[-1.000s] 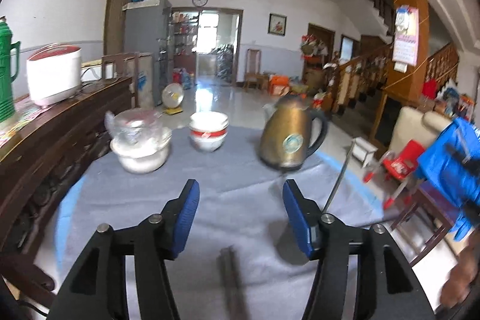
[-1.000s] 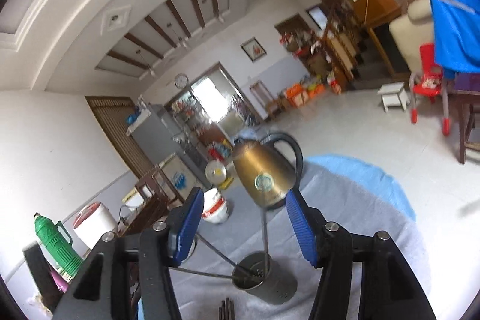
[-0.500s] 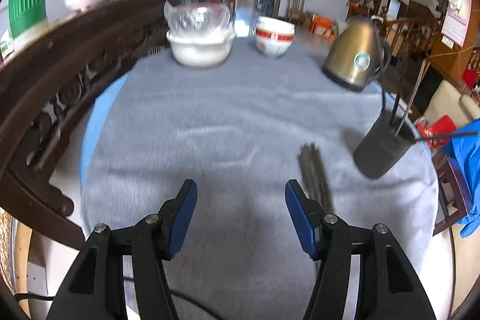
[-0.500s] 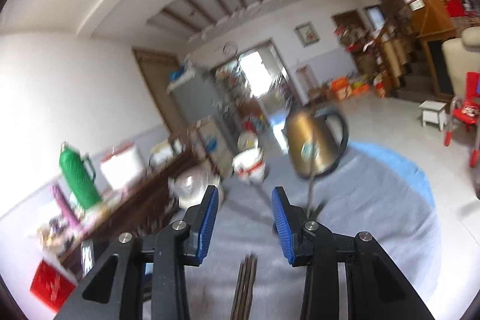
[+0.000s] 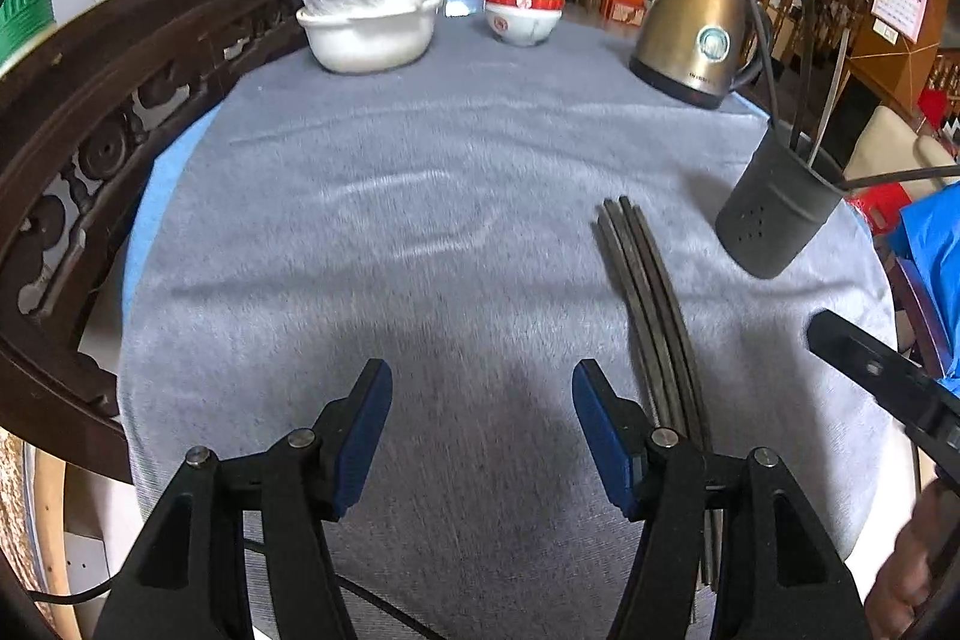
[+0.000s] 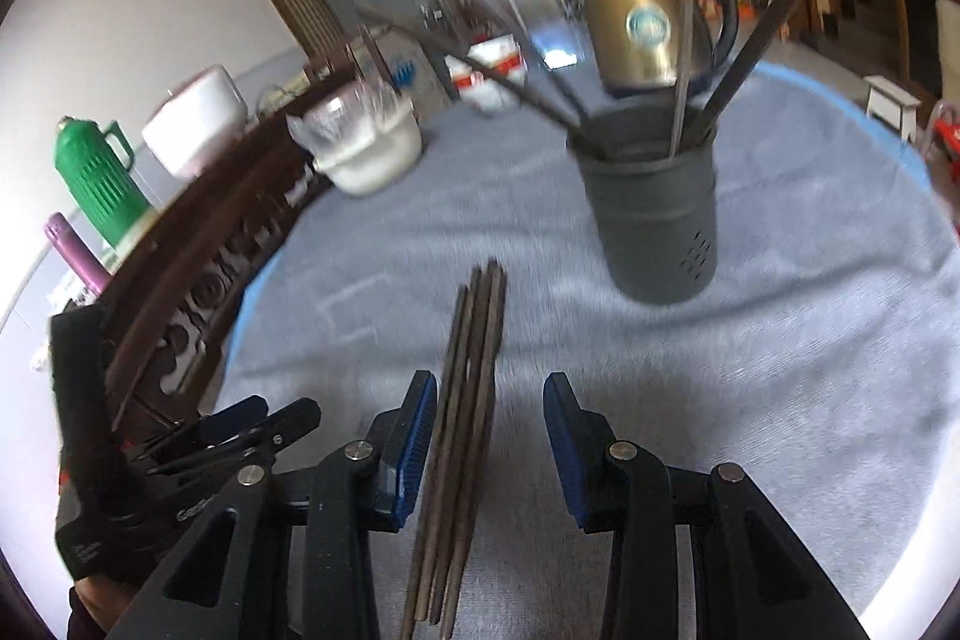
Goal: Organize utensils
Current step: 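Move both tools back to the remaining chopsticks on the cloth, then close the right gripper on a chopstick while the left gripper closes on others, then lift the held chopsticks with both grippers toward the gray cup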
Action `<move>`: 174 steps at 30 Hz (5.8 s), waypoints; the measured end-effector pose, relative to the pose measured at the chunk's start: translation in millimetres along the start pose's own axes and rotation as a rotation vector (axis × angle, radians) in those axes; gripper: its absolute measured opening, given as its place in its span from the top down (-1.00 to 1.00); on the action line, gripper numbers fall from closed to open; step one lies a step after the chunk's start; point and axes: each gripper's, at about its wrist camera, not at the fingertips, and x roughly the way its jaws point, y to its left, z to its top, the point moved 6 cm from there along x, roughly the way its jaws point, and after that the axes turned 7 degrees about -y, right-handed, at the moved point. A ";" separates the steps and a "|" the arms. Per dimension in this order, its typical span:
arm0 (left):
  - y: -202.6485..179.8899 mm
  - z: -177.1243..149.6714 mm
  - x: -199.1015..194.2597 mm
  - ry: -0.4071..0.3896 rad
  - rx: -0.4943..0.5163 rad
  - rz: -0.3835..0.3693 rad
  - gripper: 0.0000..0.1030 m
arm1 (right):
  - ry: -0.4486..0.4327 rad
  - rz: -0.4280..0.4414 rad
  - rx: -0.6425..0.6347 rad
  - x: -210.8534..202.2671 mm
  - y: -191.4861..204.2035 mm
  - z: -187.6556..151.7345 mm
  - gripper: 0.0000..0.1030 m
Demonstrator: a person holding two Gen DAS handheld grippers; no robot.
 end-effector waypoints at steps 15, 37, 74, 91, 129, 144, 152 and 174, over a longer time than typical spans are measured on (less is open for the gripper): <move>19.2 -5.9 1.1 0.023 -0.027 -0.005 -0.23 | 0.104 -0.079 -0.059 83.8 4.6 4.4 0.52; 8.1 -1.1 5.5 0.057 -0.033 -0.048 -0.23 | 0.148 -0.160 -0.086 87.5 -12.2 11.8 0.71; -63.0 57.2 97.8 0.260 0.067 -0.226 0.17 | 0.118 -0.111 -0.009 60.2 -57.2 10.3 0.88; -51.4 57.2 106.5 0.280 0.140 -0.247 0.56 | 0.159 -0.171 -0.066 73.1 -45.4 16.9 0.83; -33.1 125.0 -16.7 -0.093 0.014 -0.215 0.89 | -0.186 0.082 -0.039 -16.2 -8.1 73.2 0.88; -45.4 153.7 -105.7 -0.323 0.016 -0.230 0.89 | -0.419 0.060 -0.032 -94.8 -6.7 111.7 0.88; -58.3 162.5 -134.5 -0.390 0.024 -0.252 0.89 | -0.495 0.038 0.027 -120.1 -24.9 124.6 0.88; -121.4 191.3 -186.9 -0.527 0.067 -0.310 0.89 | -0.747 -0.028 0.144 -177.1 -55.6 173.9 0.88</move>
